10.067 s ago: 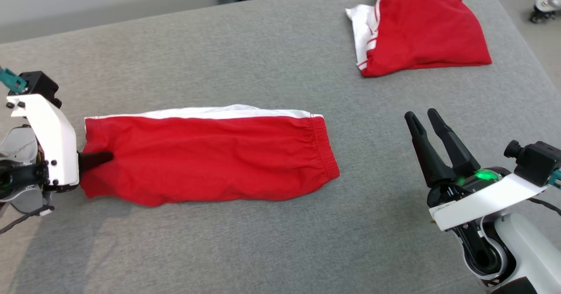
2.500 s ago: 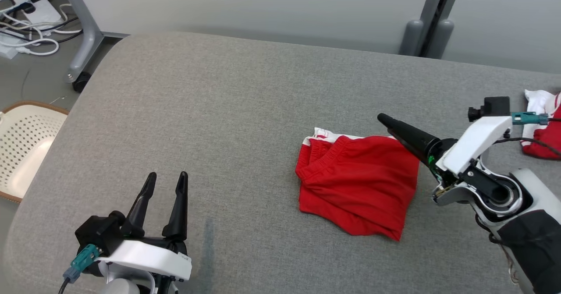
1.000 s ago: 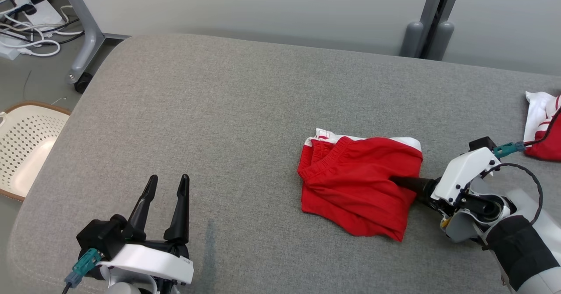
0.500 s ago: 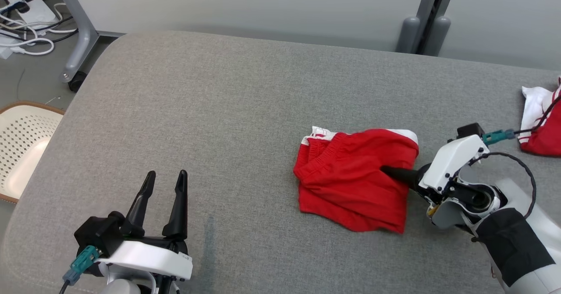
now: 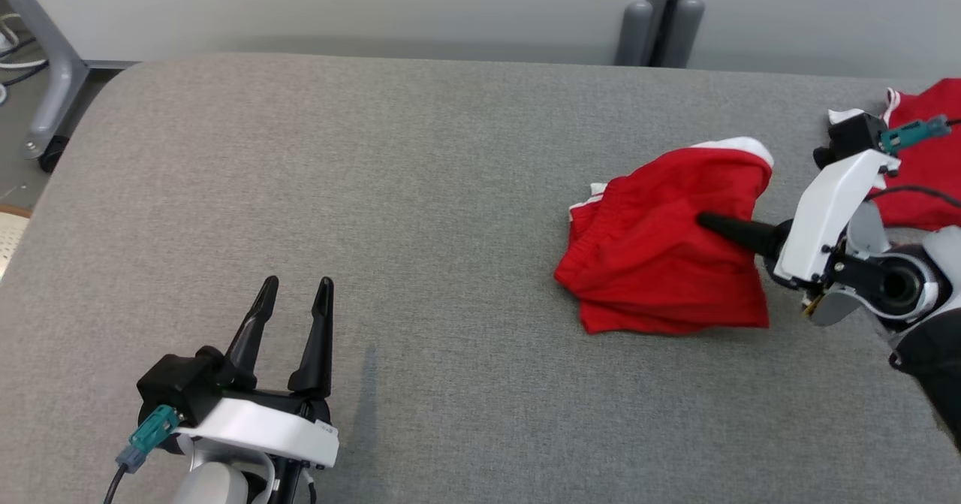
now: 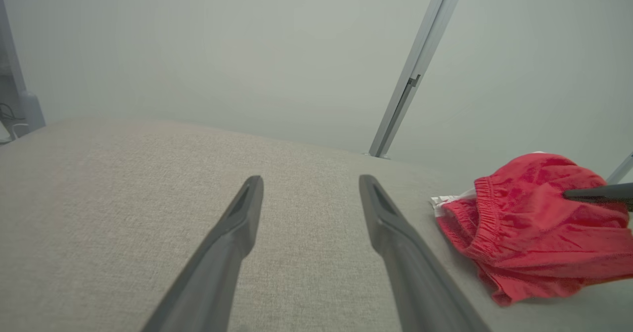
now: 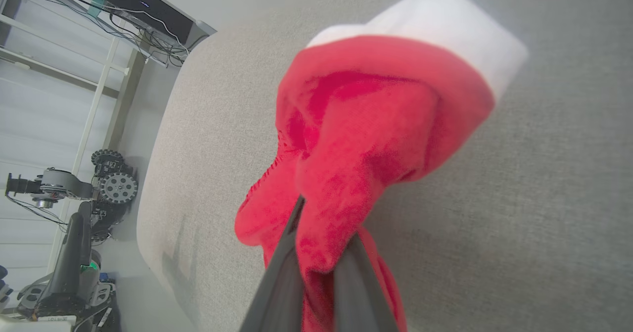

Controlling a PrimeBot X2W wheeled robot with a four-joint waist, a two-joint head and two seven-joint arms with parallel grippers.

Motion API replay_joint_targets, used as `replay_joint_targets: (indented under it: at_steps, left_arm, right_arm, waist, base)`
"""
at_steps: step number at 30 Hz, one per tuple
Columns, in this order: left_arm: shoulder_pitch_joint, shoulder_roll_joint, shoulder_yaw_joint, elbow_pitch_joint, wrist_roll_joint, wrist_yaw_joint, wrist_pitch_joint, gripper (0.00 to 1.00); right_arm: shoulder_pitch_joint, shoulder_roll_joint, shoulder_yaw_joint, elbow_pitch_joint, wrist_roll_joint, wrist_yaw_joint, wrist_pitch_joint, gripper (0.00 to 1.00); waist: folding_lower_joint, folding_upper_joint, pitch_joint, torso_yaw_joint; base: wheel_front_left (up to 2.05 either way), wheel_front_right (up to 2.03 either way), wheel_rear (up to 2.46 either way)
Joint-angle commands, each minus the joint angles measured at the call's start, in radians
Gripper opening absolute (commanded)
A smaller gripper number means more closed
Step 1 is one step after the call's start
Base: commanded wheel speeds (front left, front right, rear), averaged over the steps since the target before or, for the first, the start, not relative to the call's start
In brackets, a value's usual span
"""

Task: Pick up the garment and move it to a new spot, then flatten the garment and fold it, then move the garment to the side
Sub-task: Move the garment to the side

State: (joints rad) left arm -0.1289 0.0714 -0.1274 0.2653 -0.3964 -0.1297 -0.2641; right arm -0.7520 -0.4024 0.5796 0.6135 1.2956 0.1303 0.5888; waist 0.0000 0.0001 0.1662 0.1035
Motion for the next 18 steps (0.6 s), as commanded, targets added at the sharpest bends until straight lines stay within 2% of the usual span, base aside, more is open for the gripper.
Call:
replay_joint_targets:
  at_steps: [1, 8, 18]
  left_arm:
    - [-0.026, 0.002, -0.005, -0.004, 0.004, -0.002, 0.0, 1.0]
    - [-0.086, 0.016, -0.03, -0.006, 0.01, -0.002, 0.0, 1.0]
    - [-0.155, 0.025, -0.052, -0.002, 0.008, -0.002, -0.001, 1.0]
  right_arm:
    - [-0.028, -0.029, 0.01, -0.023, -0.019, 0.001, 0.012, 0.0]
    - [-0.155, -0.13, 0.06, -0.111, -0.067, 0.001, 0.033, 0.0]
    - [-0.269, -0.299, 0.087, -0.175, -0.059, 0.001, 0.036, 0.0]
  waist:
    - [0.0, -0.0001, 0.03, -0.031]
    - [0.0, -0.0001, 0.125, -0.07]
    - [0.0, -0.0001, 0.243, -0.044]
  base:
    - [0.0, 0.0, 0.0]
    - [0.0, 0.0, 0.0]
    - [0.0, 0.0, 0.0]
